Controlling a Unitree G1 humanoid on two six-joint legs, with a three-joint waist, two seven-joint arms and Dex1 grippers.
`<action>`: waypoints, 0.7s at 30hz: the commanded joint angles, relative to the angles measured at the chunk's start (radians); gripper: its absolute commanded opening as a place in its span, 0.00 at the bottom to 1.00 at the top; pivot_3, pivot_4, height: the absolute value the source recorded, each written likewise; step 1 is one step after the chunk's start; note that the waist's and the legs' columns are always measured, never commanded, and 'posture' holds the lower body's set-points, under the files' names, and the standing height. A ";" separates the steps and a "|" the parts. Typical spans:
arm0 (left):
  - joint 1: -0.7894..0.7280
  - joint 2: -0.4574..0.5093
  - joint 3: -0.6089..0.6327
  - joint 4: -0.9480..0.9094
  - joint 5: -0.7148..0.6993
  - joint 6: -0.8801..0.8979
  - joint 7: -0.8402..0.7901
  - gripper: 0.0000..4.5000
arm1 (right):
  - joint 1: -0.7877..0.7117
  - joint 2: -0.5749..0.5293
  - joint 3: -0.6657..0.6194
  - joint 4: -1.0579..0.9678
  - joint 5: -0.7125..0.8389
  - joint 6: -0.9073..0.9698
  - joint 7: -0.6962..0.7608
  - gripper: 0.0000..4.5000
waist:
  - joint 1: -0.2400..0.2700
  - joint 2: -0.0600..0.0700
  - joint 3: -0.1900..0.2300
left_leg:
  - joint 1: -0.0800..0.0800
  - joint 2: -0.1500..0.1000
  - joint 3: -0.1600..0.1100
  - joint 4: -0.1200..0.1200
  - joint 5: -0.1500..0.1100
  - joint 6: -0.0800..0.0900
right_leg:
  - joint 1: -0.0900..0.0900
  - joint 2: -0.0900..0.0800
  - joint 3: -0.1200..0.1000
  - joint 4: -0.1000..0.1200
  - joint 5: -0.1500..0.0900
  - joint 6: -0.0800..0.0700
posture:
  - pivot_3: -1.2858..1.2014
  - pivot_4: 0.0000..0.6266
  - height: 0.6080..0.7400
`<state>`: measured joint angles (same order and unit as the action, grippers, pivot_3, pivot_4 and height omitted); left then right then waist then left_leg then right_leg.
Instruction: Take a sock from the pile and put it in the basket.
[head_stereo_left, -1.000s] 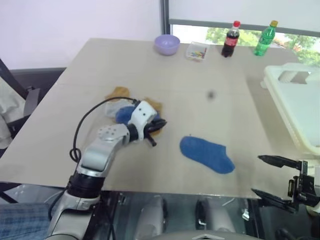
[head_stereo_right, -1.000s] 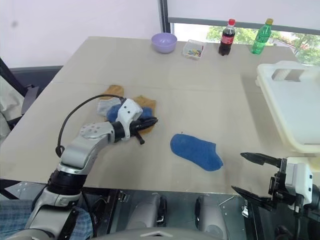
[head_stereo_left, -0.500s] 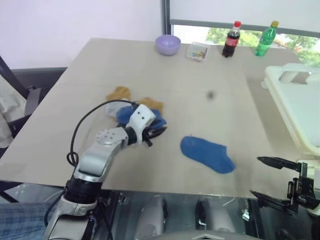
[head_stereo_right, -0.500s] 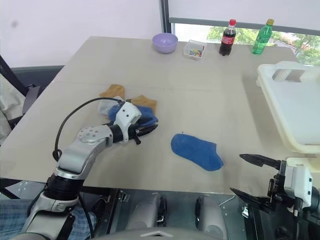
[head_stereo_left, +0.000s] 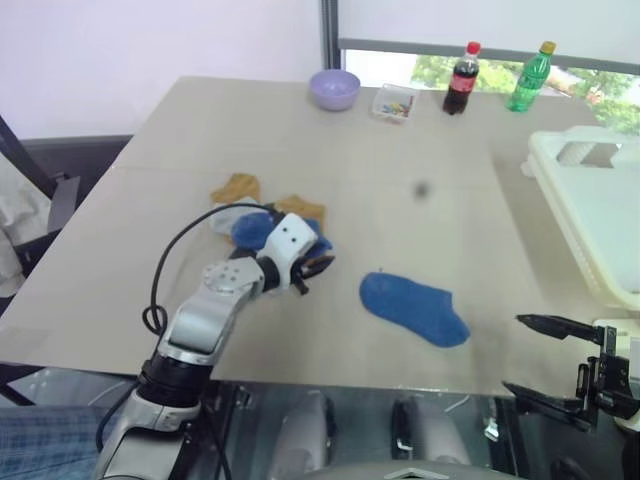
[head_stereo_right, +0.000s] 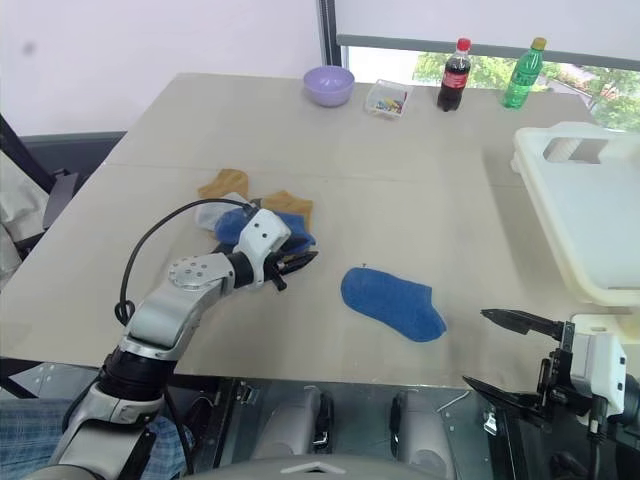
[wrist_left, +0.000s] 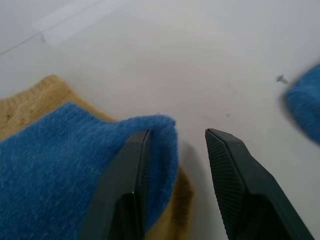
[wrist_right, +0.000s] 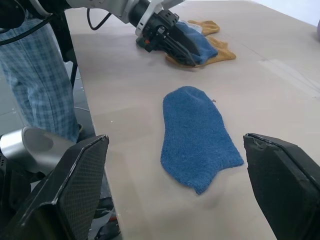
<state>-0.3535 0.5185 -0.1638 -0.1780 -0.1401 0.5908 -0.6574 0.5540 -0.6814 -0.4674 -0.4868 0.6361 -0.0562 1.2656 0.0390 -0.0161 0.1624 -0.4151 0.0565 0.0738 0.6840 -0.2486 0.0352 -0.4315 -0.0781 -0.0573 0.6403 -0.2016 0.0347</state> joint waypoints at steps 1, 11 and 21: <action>-0.016 0.002 0.012 -0.009 0.009 -0.023 0.006 0.42 | 0.005 0.002 -0.015 -0.013 0.007 -0.016 -0.002 0.98 | 0.000 0.000 0.000 | 0.000 0.000 0.000 0.000 0.000 0.000 | 0.000 0.000 0.000 0.000 0.000 0.000 | 0.52 0.24 0.97; -0.026 -0.012 0.014 -0.004 0.007 -0.032 0.021 0.01 | 0.016 0.001 -0.018 -0.026 0.010 -0.013 -0.011 0.98 | 0.000 0.000 0.000 | 0.000 0.000 0.000 0.000 0.000 0.000 | 0.000 0.000 0.000 0.000 0.000 0.000 | 0.52 0.24 0.97; -0.043 -0.045 0.019 0.010 0.001 -0.059 0.042 0.01 | 0.019 0.000 -0.014 -0.037 0.008 -0.009 -0.022 0.98 | 0.002 0.000 0.000 | 0.000 0.000 0.000 0.000 0.000 0.000 | 0.000 0.000 0.000 0.000 0.000 0.000 | 0.52 0.24 0.97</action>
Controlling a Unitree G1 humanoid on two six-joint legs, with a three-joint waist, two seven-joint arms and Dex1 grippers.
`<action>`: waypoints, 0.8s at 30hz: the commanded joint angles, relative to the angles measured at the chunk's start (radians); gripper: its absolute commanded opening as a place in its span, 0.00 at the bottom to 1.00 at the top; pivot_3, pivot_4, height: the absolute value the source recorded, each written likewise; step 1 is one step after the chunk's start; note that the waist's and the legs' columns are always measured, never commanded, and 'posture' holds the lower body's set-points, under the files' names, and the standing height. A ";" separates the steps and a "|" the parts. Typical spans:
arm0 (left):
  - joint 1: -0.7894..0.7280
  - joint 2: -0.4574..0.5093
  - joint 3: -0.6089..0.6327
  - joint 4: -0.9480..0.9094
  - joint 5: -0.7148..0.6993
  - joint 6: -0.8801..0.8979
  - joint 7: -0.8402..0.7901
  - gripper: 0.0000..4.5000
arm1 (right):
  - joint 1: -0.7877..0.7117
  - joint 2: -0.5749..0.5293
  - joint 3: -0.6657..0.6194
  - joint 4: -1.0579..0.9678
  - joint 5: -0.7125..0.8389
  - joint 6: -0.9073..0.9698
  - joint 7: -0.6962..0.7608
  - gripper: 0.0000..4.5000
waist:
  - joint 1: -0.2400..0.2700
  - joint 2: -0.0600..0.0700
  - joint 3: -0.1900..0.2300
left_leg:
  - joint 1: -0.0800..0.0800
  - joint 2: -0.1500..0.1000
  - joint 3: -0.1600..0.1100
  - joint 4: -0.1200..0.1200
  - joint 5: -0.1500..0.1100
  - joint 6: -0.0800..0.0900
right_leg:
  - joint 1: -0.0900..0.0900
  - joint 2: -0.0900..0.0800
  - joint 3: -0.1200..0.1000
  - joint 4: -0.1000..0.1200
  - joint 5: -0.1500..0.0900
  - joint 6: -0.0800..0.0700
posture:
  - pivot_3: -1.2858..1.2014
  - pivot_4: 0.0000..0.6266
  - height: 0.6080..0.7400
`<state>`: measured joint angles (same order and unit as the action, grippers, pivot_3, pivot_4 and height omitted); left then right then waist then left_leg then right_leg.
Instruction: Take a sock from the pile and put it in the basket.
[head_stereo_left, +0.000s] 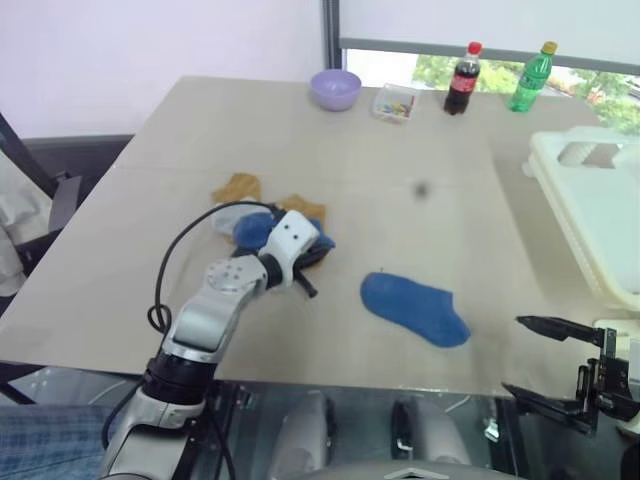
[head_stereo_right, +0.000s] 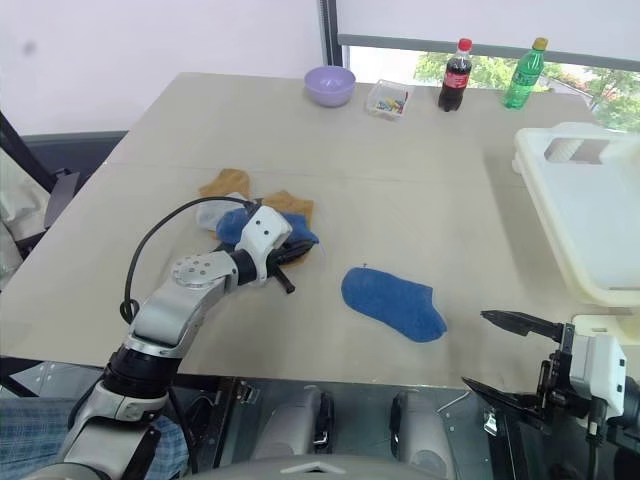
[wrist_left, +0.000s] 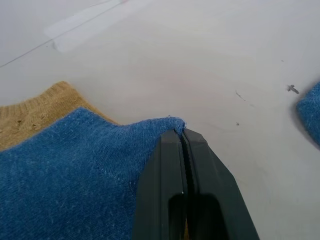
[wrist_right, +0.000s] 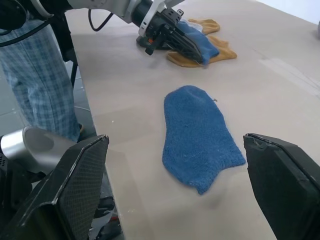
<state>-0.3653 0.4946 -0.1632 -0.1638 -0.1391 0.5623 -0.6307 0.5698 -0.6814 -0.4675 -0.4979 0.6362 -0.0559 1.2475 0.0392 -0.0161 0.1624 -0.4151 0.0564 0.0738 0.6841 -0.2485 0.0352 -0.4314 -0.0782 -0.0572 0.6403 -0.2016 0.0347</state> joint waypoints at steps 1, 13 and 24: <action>-0.039 -0.031 0.019 0.000 -0.002 -0.035 0.019 0.01 | 0.002 -0.001 -0.014 -0.025 0.008 -0.010 -0.004 0.98 | 0.002 0.000 0.000 | 0.000 0.000 0.000 0.000 0.000 0.000 | 0.000 0.000 0.000 0.000 0.000 0.000 | 0.52 0.24 0.97; -0.236 -0.244 -0.144 0.289 0.075 -0.174 0.004 0.01 | -0.078 -0.026 -0.020 -0.041 0.046 0.111 -0.127 0.98 | 0.001 -0.001 0.000 | -0.001 -0.001 0.000 0.001 0.000 0.000 | 0.000 0.000 0.000 0.000 0.000 0.000 | 0.52 0.24 0.97; -0.338 -0.465 -0.186 0.516 0.107 -0.310 0.019 0.01 | -0.098 -0.011 -0.091 -0.056 0.041 0.276 -0.370 0.98 | 0.003 -0.001 0.001 | -0.002 -0.002 0.000 0.001 0.000 0.001 | 0.000 0.000 0.000 -0.001 0.000 0.000 | 0.52 0.24 0.97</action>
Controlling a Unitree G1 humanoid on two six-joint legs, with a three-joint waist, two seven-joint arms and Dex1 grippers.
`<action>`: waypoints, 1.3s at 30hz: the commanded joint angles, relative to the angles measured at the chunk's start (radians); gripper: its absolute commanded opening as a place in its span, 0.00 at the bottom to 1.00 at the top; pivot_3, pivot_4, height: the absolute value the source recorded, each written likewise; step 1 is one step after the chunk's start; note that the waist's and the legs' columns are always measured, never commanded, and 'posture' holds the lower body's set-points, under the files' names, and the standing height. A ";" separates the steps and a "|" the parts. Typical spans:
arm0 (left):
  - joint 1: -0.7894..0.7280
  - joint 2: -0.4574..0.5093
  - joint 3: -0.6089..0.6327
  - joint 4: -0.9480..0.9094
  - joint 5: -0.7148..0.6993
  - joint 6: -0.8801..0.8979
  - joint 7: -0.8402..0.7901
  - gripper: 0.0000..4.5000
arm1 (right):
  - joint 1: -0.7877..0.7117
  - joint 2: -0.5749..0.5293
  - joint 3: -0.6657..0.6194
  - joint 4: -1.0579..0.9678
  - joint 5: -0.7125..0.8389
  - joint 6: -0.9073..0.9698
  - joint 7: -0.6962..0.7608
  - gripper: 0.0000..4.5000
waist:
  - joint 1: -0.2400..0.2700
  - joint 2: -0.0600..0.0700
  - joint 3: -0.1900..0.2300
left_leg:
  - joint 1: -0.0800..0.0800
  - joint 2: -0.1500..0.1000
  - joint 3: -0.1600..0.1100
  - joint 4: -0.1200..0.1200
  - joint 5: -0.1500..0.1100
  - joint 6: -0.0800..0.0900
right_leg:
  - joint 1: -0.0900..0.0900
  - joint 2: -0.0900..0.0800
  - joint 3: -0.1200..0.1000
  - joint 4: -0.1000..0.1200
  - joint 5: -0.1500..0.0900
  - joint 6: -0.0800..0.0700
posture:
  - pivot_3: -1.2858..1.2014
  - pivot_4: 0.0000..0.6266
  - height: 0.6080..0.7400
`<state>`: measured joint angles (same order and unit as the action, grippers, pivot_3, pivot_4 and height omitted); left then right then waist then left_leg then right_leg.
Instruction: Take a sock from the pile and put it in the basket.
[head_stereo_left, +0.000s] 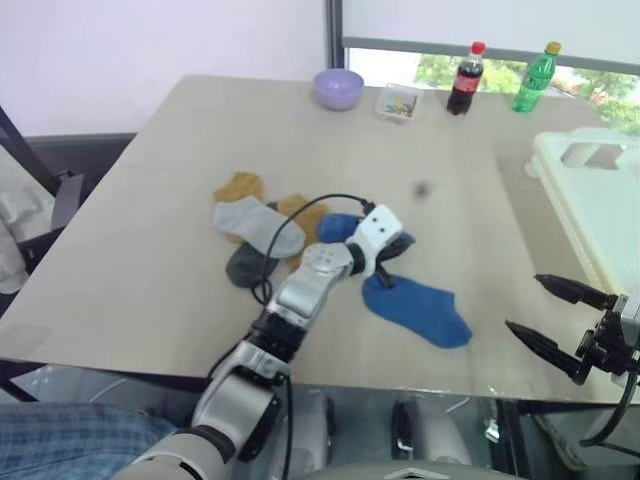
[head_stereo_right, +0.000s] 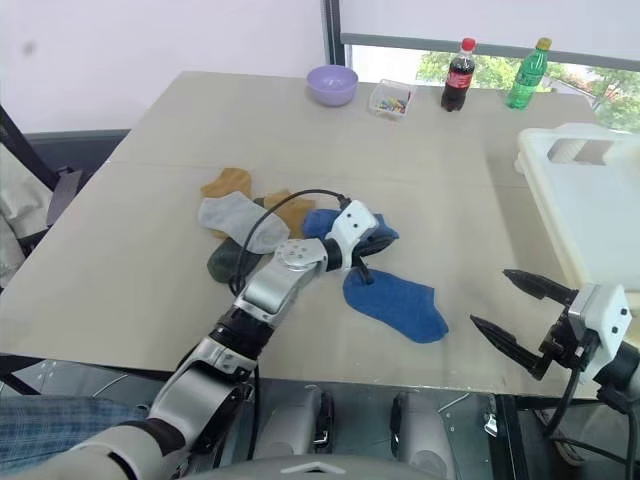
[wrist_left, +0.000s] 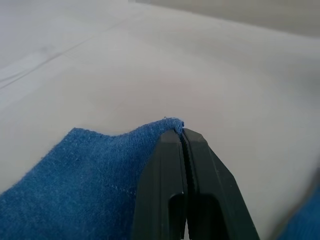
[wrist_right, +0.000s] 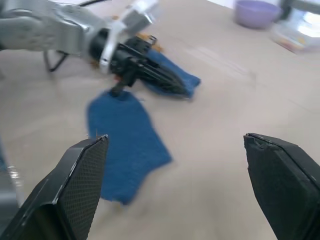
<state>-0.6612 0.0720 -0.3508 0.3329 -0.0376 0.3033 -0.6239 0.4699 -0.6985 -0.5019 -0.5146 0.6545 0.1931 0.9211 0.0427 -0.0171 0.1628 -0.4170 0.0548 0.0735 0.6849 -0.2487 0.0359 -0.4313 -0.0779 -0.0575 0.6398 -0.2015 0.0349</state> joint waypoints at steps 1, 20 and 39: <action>-0.056 -0.065 0.002 0.043 0.007 -0.065 0.018 0.01 | 0.005 0.009 -0.064 -0.043 0.028 0.041 -0.060 0.98 | -0.001 0.000 0.000 | 0.000 0.000 0.000 0.000 0.000 0.000 | 0.000 0.000 0.000 0.000 0.000 0.000 | 0.52 0.24 0.97; -0.131 -0.225 0.173 0.067 -0.158 0.027 0.074 0.61 | -0.054 0.028 -0.063 -0.088 0.022 0.232 -0.273 0.98 | -0.007 0.000 0.000 | -0.001 0.000 -0.001 0.000 0.000 0.000 | -0.001 0.000 0.000 -0.001 0.000 0.000 | 0.52 0.24 0.97; -0.156 0.060 0.226 0.244 -0.088 0.051 0.013 0.61 | -0.712 0.376 0.179 0.182 0.151 0.918 -0.837 0.98 | -0.024 0.001 0.000 | -0.014 0.000 0.000 0.000 0.000 0.001 | -0.009 0.001 -0.004 -0.001 0.006 0.000 | 0.52 0.24 0.97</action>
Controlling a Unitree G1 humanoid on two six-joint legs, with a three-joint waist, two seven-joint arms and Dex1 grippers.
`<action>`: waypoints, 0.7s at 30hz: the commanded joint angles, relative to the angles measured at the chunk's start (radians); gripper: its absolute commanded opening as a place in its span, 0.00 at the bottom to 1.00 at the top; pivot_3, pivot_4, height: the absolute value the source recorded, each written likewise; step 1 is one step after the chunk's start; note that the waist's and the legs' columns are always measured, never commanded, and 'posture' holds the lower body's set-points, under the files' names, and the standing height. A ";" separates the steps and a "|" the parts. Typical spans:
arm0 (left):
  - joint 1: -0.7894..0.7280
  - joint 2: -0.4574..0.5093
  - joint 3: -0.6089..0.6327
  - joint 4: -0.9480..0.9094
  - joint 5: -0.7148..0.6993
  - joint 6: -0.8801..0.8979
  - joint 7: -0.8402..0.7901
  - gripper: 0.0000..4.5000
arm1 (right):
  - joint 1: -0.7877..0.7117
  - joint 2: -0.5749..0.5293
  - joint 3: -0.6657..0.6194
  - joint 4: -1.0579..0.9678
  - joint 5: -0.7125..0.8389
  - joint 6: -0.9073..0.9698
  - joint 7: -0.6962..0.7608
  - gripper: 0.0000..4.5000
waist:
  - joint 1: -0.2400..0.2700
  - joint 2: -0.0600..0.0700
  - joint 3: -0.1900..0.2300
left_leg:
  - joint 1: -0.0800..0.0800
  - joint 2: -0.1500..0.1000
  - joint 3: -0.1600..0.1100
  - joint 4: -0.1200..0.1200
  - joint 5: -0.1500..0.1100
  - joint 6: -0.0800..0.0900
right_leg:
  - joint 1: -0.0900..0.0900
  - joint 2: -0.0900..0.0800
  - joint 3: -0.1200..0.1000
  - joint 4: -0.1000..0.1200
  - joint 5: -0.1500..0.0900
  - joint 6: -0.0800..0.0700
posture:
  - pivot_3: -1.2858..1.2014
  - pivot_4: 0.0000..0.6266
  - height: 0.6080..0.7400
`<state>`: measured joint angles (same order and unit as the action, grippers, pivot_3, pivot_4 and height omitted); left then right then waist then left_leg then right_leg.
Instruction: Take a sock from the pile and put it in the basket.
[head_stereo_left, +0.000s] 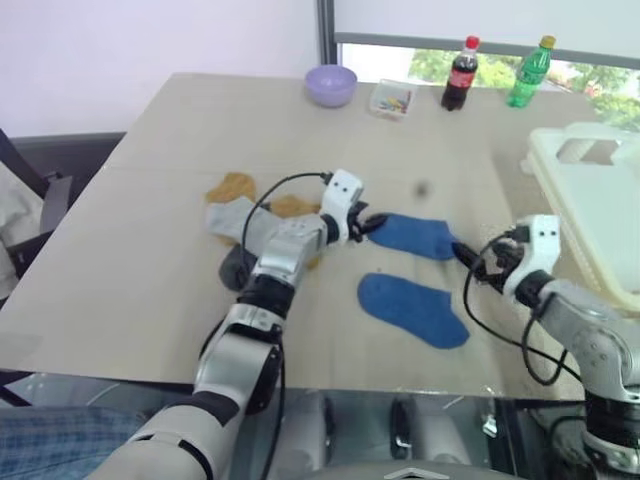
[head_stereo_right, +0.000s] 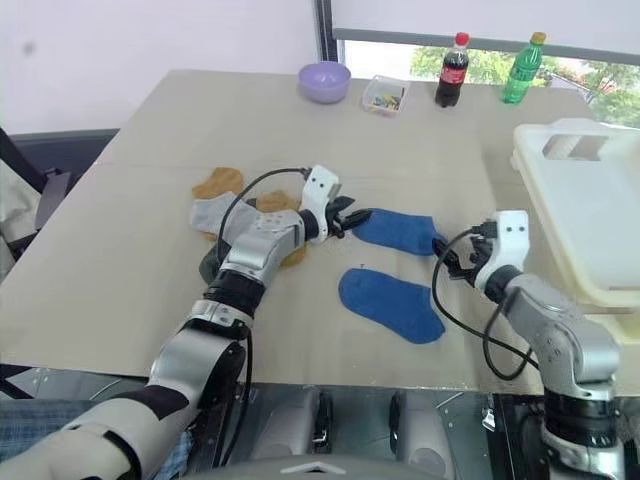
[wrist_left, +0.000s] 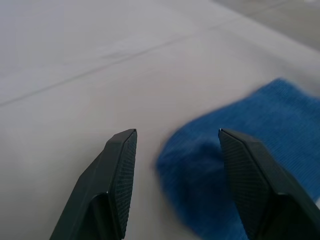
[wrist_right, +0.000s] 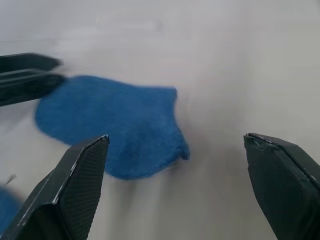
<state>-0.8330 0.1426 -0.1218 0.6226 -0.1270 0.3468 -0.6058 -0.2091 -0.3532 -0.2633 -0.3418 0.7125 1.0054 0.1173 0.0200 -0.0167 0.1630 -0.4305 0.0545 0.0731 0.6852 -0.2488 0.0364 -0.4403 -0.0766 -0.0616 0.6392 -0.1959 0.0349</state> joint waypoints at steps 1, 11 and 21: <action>0.023 -0.013 -0.005 -0.052 0.002 0.012 -0.005 0.61 | -0.044 0.047 -0.071 0.018 0.119 0.145 -0.045 0.98 | -0.003 0.000 0.000 | -0.001 0.000 0.000 0.000 0.000 0.000 | -0.001 0.000 0.000 0.000 0.000 0.000 | 0.52 0.24 0.97; 0.063 -0.010 -0.024 -0.080 0.026 0.038 -0.005 0.62 | -0.108 0.131 -0.115 0.049 0.151 0.205 -0.107 0.44 | -0.009 0.001 -0.001 | 0.002 0.001 0.000 0.000 0.000 0.000 | 0.000 0.001 0.001 0.003 0.000 0.000 | 0.52 0.24 0.97; 0.062 -0.002 -0.040 -0.060 0.041 0.036 -0.030 0.35 | -0.074 0.124 -0.083 0.031 0.102 0.157 -0.094 0.00 | -0.009 0.001 -0.001 | 0.002 0.001 0.001 0.001 0.000 0.000 | 0.000 0.001 0.001 0.003 0.000 0.000 | 0.52 0.24 0.97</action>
<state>-0.7808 0.1417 -0.1475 0.5619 -0.0980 0.3741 -0.6197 -0.2880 -0.2222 -0.3498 -0.2744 0.8194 1.1831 0.0153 0.0110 -0.0158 0.1622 -0.4283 0.0552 0.0737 0.6856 -0.2486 0.0366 -0.4407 -0.0755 -0.0602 0.6423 -0.1960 0.0352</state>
